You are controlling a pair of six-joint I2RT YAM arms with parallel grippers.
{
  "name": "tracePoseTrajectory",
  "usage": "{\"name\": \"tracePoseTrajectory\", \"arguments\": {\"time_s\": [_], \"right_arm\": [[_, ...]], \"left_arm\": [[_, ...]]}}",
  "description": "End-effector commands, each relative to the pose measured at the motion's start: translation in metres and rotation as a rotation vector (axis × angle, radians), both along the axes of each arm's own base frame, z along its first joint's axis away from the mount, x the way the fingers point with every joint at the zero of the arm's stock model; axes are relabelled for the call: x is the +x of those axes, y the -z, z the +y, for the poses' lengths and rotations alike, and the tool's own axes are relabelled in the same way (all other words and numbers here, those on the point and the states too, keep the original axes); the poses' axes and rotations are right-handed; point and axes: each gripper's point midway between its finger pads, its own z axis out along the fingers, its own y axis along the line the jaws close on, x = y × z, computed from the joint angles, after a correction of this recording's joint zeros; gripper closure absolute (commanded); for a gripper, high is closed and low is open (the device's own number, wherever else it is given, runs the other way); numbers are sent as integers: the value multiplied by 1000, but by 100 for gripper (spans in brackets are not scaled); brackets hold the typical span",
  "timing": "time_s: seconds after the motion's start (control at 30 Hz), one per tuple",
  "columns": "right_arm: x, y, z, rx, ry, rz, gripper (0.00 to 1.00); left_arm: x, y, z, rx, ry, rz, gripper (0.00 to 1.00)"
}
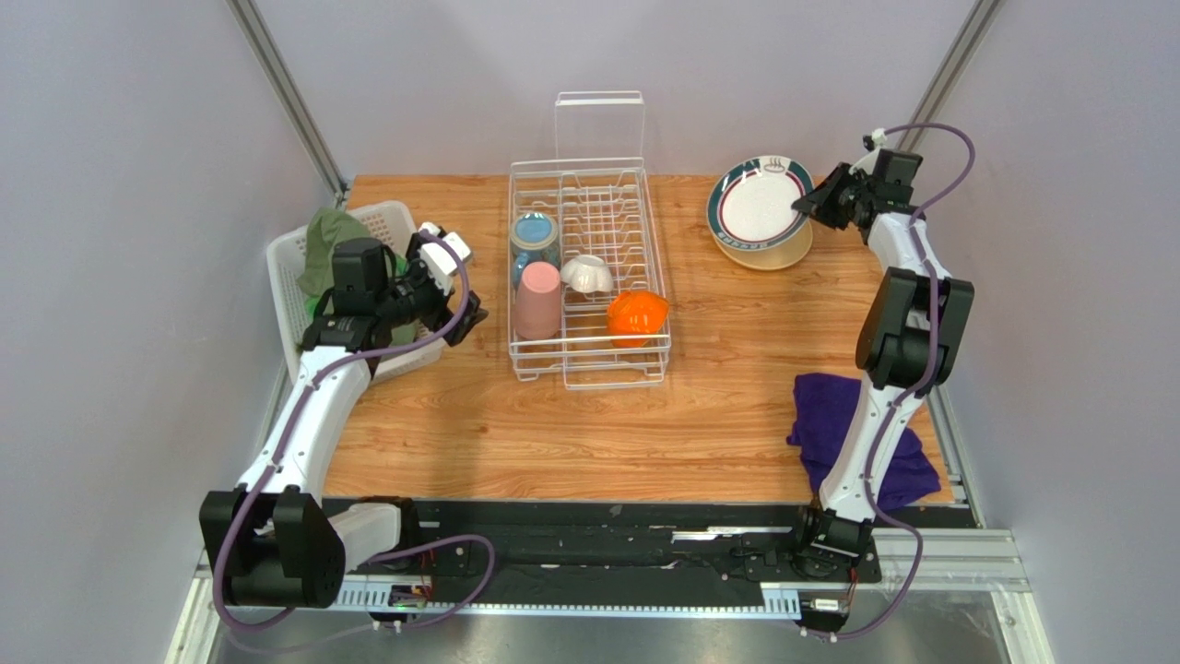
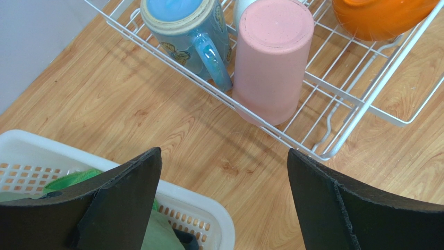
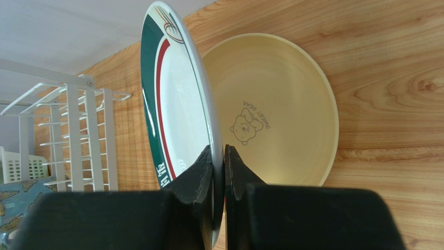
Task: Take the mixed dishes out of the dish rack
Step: Place the plate at the center of the board.
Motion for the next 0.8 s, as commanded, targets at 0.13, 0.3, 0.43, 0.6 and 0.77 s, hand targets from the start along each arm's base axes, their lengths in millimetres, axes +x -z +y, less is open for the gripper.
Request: {"name": "tracePoseTrajectory", "arguments": {"time_s": [0.13, 0.3, 0.43, 0.6, 0.77], "right_arm": [[16, -3, -13, -40, 17, -44, 100], [19, 11, -17, -43, 24, -13, 100], [19, 13, -20, -42, 27, -4, 100], [18, 16, -25, -27, 32, 9, 96], [17, 20, -28, -28, 38, 17, 95]], "left_arm": [[-2, -4, -4, -10, 33, -28, 2], [-2, -2, -5, -17, 37, -20, 2], [-4, 0, -5, -14, 39, -20, 2], [-5, -1, -5, -12, 42, -25, 2], [-6, 0, -6, -13, 46, -24, 2]]}}
